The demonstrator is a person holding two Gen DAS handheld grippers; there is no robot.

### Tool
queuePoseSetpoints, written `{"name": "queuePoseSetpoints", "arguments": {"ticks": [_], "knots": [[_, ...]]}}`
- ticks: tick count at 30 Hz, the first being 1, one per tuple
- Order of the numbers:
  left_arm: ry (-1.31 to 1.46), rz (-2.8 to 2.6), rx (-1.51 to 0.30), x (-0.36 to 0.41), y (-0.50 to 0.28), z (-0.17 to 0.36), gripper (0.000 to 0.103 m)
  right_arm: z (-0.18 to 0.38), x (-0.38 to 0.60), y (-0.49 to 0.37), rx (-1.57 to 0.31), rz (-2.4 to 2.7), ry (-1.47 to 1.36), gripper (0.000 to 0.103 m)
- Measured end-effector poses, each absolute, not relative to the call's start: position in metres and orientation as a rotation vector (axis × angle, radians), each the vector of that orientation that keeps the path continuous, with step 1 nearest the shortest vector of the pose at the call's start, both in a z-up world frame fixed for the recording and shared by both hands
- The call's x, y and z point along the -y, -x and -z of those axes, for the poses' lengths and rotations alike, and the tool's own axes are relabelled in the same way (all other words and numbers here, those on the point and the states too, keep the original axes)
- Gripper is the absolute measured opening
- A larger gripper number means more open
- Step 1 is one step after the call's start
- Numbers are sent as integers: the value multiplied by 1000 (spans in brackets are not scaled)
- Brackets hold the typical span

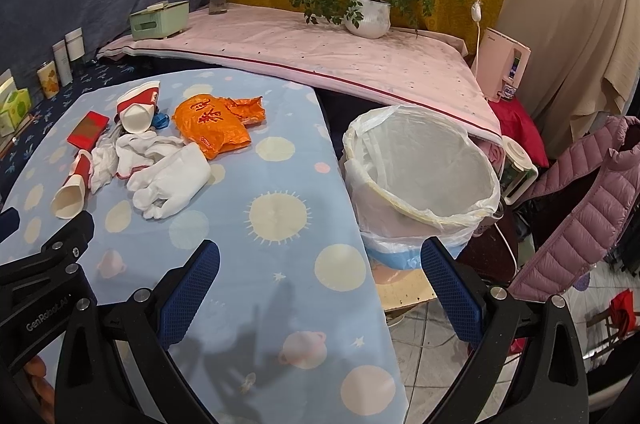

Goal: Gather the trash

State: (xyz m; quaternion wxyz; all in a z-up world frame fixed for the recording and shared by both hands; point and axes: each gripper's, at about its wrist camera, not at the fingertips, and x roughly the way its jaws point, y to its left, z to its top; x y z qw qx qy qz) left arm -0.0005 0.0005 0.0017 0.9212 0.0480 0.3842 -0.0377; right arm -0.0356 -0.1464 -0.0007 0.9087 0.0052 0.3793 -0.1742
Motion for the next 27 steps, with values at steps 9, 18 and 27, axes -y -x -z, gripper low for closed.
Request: {"name": "queuePoseSetpoints", "arguments": {"ticks": [9, 18, 27], "knots": [[-96, 75, -791, -4, 1, -1, 96, 1, 147, 36, -783, 360, -11, 96], [-97, 72, -793, -6, 2, -1, 96, 1, 147, 36, -783, 358, -12, 96], [-89, 74, -811, -5, 0, 4, 96, 1, 147, 36, -780, 358, -16, 96]]}}
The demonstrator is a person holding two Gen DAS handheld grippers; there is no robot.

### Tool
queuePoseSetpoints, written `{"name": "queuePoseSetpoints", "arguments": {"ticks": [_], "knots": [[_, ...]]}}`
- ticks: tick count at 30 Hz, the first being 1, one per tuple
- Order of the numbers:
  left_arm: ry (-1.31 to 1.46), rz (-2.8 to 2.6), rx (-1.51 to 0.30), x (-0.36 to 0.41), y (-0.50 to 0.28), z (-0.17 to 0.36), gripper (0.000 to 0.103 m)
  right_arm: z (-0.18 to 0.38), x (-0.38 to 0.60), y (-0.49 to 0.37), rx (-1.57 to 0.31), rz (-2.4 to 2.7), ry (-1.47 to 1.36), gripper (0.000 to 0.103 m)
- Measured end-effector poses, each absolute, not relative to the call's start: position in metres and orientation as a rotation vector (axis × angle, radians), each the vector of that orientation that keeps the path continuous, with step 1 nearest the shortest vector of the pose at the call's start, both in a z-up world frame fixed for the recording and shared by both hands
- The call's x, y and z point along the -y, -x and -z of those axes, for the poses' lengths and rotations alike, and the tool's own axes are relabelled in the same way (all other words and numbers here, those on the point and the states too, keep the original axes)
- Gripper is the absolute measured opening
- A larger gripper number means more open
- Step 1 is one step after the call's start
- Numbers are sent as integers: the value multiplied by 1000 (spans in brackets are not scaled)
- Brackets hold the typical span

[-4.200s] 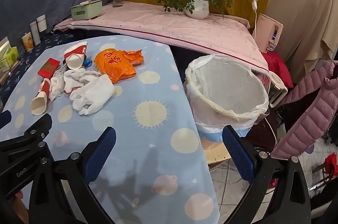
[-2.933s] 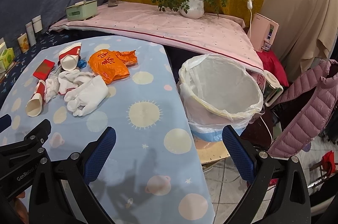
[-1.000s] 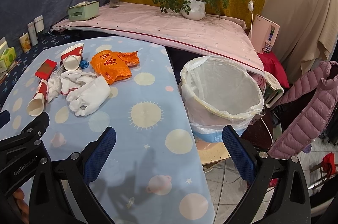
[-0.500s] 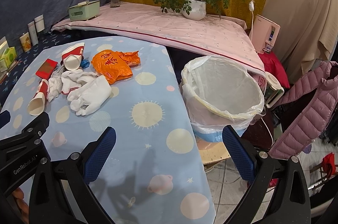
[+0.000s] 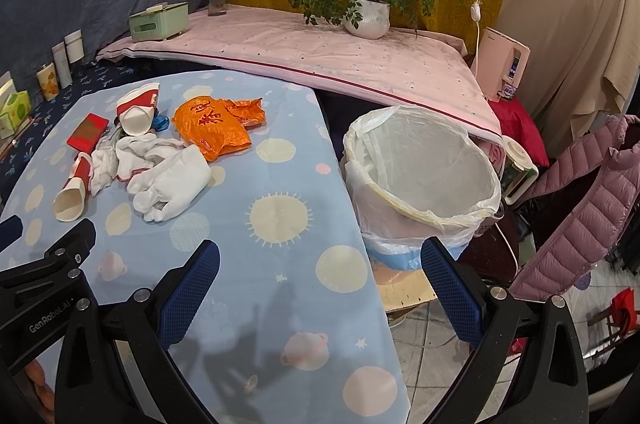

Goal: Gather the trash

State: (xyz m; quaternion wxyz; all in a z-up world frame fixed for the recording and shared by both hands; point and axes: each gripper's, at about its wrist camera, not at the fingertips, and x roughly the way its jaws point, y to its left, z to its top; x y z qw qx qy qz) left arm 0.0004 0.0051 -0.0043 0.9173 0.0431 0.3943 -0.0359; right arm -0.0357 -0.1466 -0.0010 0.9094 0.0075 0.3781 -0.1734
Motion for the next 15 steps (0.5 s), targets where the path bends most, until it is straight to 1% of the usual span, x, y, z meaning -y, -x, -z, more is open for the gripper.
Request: {"name": "queuePoseSetpoints", "arguments": {"ticks": [8, 15], "knots": [[-74, 84, -803, -12, -8, 4, 96, -1, 147, 25, -772, 346, -30, 96], [-53, 56, -796, -40, -36, 10, 96, 3, 138, 1, -765, 303, -45, 96]]}}
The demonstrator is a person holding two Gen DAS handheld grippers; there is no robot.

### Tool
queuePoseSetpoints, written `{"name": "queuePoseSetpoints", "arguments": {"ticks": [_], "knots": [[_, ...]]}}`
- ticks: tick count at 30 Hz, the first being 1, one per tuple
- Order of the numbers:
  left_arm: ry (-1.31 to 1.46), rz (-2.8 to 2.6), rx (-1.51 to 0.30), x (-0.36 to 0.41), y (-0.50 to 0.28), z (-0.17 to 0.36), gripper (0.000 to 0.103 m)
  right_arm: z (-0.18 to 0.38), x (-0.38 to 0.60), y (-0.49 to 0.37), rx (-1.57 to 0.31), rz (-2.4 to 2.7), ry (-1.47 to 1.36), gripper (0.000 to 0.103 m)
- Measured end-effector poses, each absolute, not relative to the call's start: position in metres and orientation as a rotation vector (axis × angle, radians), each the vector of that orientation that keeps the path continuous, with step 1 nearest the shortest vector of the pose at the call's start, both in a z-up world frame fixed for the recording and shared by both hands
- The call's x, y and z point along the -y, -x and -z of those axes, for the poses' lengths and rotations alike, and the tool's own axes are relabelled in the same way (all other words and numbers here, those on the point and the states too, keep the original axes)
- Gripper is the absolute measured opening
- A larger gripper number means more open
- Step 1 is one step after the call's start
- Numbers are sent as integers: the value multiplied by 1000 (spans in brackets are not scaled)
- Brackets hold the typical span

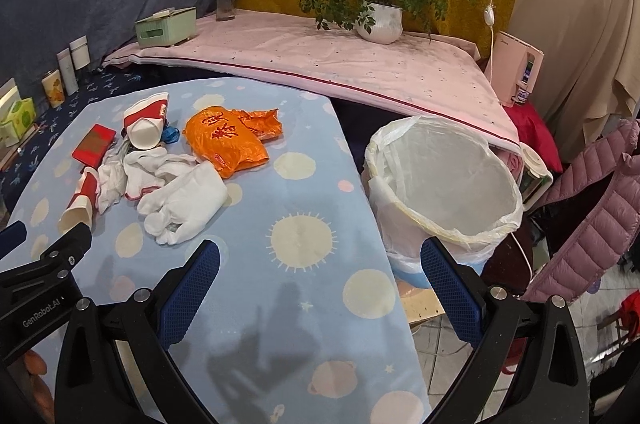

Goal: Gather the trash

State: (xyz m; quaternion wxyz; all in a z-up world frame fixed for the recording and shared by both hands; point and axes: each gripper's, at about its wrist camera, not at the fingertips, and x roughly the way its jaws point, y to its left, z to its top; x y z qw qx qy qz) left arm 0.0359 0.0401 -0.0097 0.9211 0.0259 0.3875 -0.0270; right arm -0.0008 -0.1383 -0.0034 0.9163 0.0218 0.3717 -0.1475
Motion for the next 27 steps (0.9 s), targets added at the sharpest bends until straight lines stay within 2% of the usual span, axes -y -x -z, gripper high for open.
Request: {"name": "queuePoseSetpoints", "arguments": {"ticks": [8, 22, 25, 27], "knots": [[51, -3, -833, -87, -84, 25, 96, 15, 116, -41, -776, 243, -62, 96], [72, 15, -950, -115, -144, 67, 96, 51, 93, -114, -838, 186, -117, 96], [98, 48, -974, -118, -147, 73, 95, 61, 90, -126, -869, 173, -136, 90], [108, 76, -979, -117, -146, 74, 90, 68, 89, -131, -889, 160, -151, 84]]}}
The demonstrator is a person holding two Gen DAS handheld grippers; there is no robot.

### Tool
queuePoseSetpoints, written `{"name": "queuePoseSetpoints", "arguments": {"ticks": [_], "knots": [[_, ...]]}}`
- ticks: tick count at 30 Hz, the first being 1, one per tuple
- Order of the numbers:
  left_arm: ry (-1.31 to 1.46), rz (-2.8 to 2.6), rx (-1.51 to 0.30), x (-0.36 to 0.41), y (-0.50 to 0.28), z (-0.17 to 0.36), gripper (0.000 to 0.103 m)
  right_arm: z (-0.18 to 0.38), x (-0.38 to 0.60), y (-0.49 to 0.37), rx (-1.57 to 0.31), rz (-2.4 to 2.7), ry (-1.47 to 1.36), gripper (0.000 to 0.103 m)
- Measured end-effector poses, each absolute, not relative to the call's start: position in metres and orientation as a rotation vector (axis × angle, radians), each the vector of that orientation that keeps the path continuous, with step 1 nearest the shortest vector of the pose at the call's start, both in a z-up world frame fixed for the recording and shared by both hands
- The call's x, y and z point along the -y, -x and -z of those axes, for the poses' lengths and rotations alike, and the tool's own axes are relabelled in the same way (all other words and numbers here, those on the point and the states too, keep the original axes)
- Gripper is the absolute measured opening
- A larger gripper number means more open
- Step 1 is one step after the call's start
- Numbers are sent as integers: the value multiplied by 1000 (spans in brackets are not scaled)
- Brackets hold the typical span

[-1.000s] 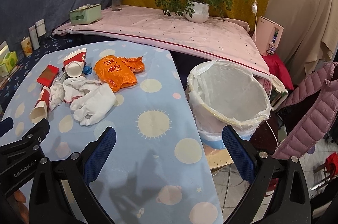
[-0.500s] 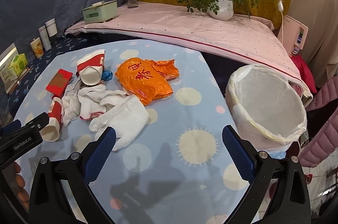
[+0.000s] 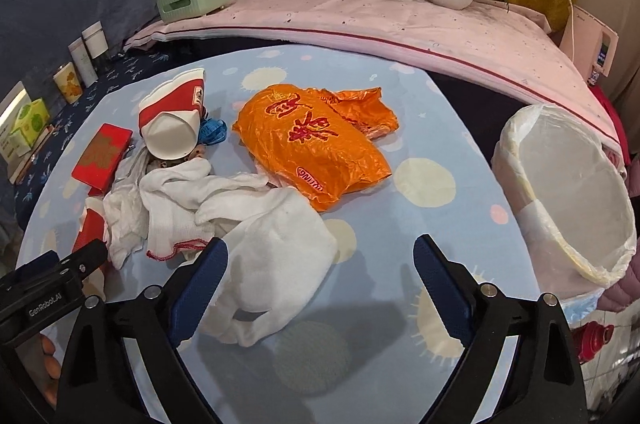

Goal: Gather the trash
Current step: 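Grasp the red-and-white paper cup with the left gripper while the right gripper grasps a white cloth, then carry the cup and cloth over the white bin and open both grippers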

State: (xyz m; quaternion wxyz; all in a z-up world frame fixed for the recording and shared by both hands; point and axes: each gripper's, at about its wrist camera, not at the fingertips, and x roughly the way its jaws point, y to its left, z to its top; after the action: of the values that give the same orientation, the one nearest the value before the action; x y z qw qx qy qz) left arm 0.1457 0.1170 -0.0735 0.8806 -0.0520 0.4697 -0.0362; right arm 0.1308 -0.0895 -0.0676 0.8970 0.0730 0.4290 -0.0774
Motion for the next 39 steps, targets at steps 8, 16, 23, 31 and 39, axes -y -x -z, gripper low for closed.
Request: {"name": "queuePoseSetpoints", "arguments": {"ticks": [8, 16, 23, 31, 39], "knots": [[160, 120, -990, -118, -140, 74, 79, 83, 81, -137, -929, 82, -195, 49], [150, 126, -946, -113, -123, 56, 78, 76, 78, -125, -918, 44, -210, 11], [122, 175, -885, -91, -106, 26, 78, 44, 91, -107, -848, 45, -220, 10], [52, 282, -809, -31, -99, -10, 78, 7, 132, -88, -765, 98, -235, 10], [-46, 423, -748, 51, -101, -29, 78, -15, 199, -74, -700, 218, -256, 10]]}}
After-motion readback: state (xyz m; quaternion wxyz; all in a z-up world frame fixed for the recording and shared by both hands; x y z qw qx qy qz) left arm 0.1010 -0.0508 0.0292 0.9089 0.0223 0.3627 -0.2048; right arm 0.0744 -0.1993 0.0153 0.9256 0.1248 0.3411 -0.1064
